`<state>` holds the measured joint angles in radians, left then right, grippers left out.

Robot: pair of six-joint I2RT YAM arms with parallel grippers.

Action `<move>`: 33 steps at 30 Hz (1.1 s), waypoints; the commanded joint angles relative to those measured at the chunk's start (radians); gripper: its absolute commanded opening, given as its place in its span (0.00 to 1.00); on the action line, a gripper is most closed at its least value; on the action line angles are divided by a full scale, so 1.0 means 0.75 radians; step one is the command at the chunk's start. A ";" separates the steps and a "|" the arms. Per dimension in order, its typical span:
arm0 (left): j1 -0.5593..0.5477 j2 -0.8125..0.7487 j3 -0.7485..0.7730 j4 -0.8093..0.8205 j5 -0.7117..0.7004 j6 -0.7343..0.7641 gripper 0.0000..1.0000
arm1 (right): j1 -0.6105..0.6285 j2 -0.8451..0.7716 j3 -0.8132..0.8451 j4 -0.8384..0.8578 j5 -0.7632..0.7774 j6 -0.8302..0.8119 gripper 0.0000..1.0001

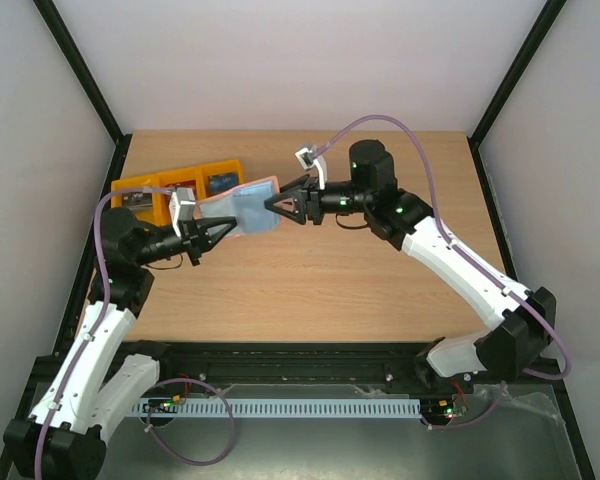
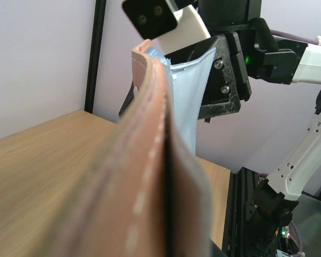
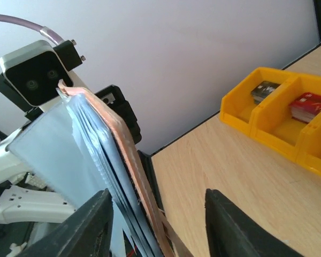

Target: Take the credit cards out of the card holder

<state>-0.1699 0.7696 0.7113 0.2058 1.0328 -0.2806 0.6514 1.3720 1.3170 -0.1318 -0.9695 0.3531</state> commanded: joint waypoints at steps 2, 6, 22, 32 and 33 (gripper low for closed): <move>-0.001 -0.025 -0.014 0.124 0.060 0.036 0.02 | 0.079 0.065 0.042 0.102 0.001 0.012 0.50; -0.006 -0.017 -0.024 0.171 0.057 0.013 0.02 | 0.123 0.088 0.073 0.092 -0.035 -0.001 0.52; -0.007 -0.028 -0.001 -0.057 -0.111 0.154 0.74 | 0.188 0.122 0.255 -0.169 0.222 -0.097 0.02; -0.017 -0.013 -0.023 -0.011 -0.179 0.154 1.00 | 0.226 0.174 0.347 -0.335 0.546 -0.117 0.02; -0.023 -0.005 -0.026 0.017 -0.207 0.126 1.00 | 0.234 0.178 0.348 -0.339 0.558 -0.126 0.02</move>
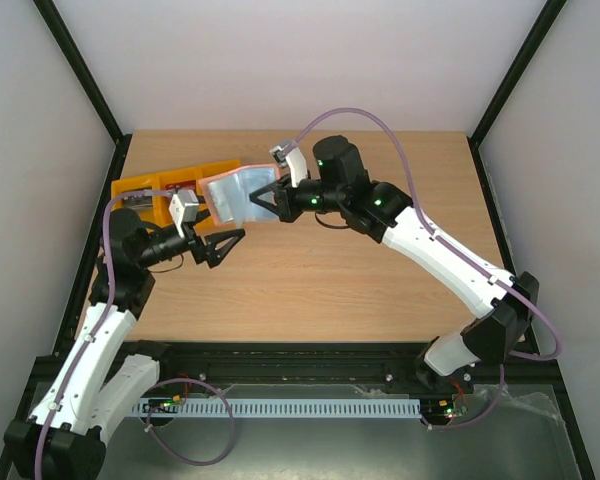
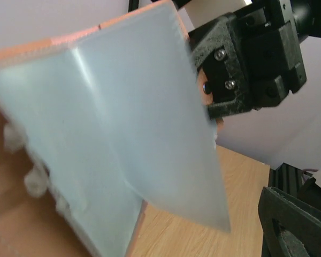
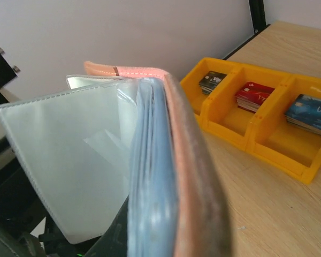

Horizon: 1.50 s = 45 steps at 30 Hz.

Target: Take the credit cards out of the card holder

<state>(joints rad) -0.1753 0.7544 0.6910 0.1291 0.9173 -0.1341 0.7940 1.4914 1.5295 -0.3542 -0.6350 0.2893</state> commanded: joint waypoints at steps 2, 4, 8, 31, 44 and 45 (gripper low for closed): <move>-0.023 0.035 -0.004 0.134 -0.153 -0.104 1.00 | 0.053 0.024 0.107 -0.031 0.106 -0.048 0.02; -0.028 0.052 -0.005 0.139 -0.191 -0.109 1.00 | 0.059 0.027 0.108 -0.020 0.097 -0.048 0.02; -0.034 0.065 -0.004 0.151 -0.193 -0.122 0.78 | 0.060 0.028 0.108 -0.021 0.022 -0.066 0.02; -0.001 0.003 -0.041 0.323 0.025 -0.323 0.02 | -0.101 -0.181 -0.084 -0.017 -0.128 -0.191 0.50; -0.005 -0.008 -0.048 0.369 0.117 -0.264 0.02 | -0.089 -0.103 -0.056 0.074 -0.153 -0.124 0.34; -0.005 -0.005 -0.045 0.373 0.122 -0.262 0.02 | -0.077 -0.093 -0.049 0.084 -0.174 -0.122 0.35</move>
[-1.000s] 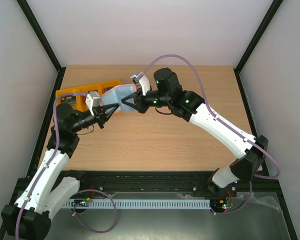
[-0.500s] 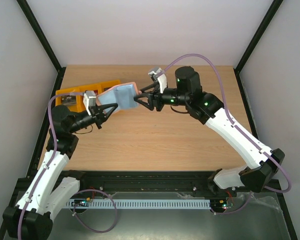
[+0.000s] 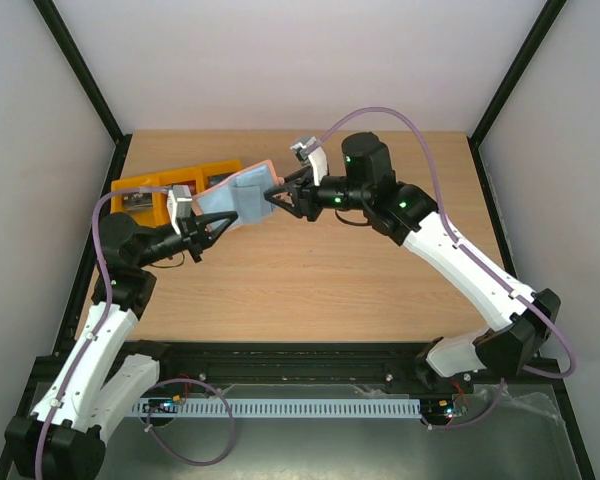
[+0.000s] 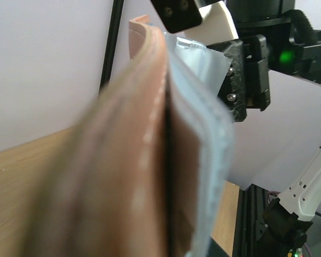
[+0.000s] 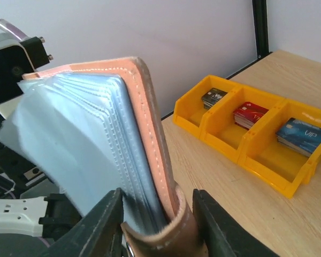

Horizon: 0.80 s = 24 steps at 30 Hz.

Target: Take the credit cards out of the card holder

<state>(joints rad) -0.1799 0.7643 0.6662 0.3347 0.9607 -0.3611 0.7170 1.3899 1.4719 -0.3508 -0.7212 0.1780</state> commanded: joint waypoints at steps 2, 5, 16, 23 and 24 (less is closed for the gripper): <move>-0.002 -0.017 -0.011 0.107 0.078 0.042 0.02 | 0.053 0.055 0.035 0.094 -0.068 0.018 0.37; -0.005 -0.016 -0.014 0.110 0.087 0.041 0.02 | 0.079 0.061 0.033 0.137 -0.083 0.010 0.40; -0.010 -0.013 -0.022 0.109 0.072 0.039 0.02 | 0.128 0.137 0.100 0.180 -0.160 0.054 0.19; -0.009 -0.026 -0.011 0.004 -0.084 0.103 0.84 | 0.127 0.177 0.181 0.090 -0.002 0.093 0.02; -0.010 -0.025 -0.011 -0.005 -0.096 0.132 0.89 | 0.128 0.185 0.197 0.069 0.023 0.095 0.02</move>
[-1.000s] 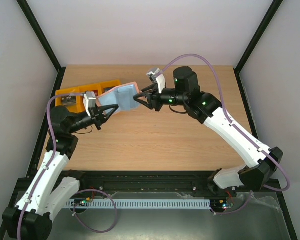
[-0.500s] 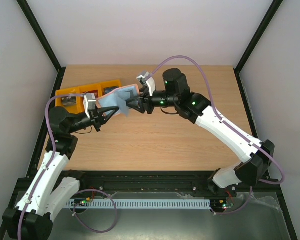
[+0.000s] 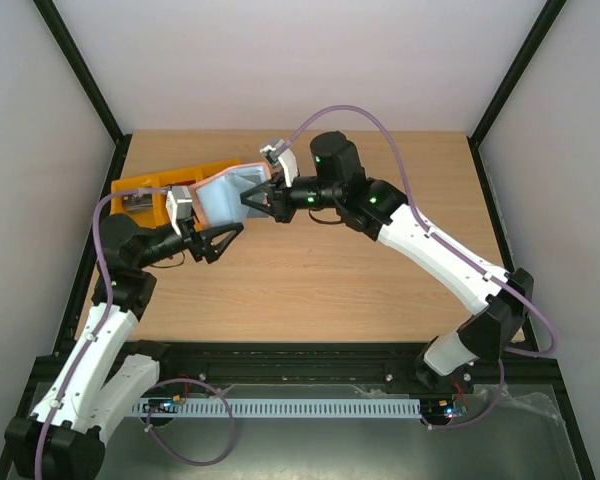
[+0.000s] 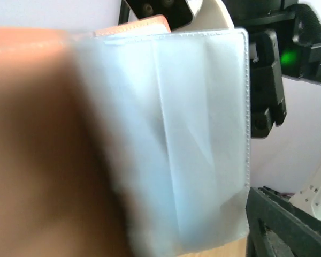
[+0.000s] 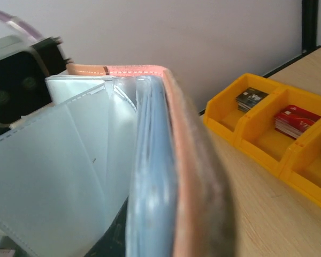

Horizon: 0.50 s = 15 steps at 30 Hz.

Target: Take the credit cards out of the card holder

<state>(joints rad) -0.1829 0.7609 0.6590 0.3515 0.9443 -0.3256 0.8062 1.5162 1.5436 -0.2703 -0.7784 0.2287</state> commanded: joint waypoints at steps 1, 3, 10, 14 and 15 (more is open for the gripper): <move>-0.007 -0.021 -0.001 -0.035 -0.086 0.103 0.94 | 0.012 0.024 0.114 -0.059 0.125 0.030 0.02; -0.016 -0.014 0.000 -0.056 -0.147 0.130 0.98 | 0.018 0.036 0.143 -0.091 0.166 0.030 0.02; -0.038 0.016 0.028 -0.178 -0.364 0.267 0.81 | 0.050 0.050 0.188 -0.092 0.154 0.012 0.02; -0.037 0.008 0.020 -0.165 -0.358 0.256 0.52 | 0.050 0.049 0.190 -0.102 0.033 -0.026 0.02; -0.033 0.005 0.018 -0.151 -0.346 0.239 0.46 | 0.050 0.047 0.193 -0.117 0.026 -0.044 0.02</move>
<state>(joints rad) -0.2108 0.7723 0.6594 0.2283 0.7219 -0.1570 0.8371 1.5539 1.6470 -0.3412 -0.6743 0.2314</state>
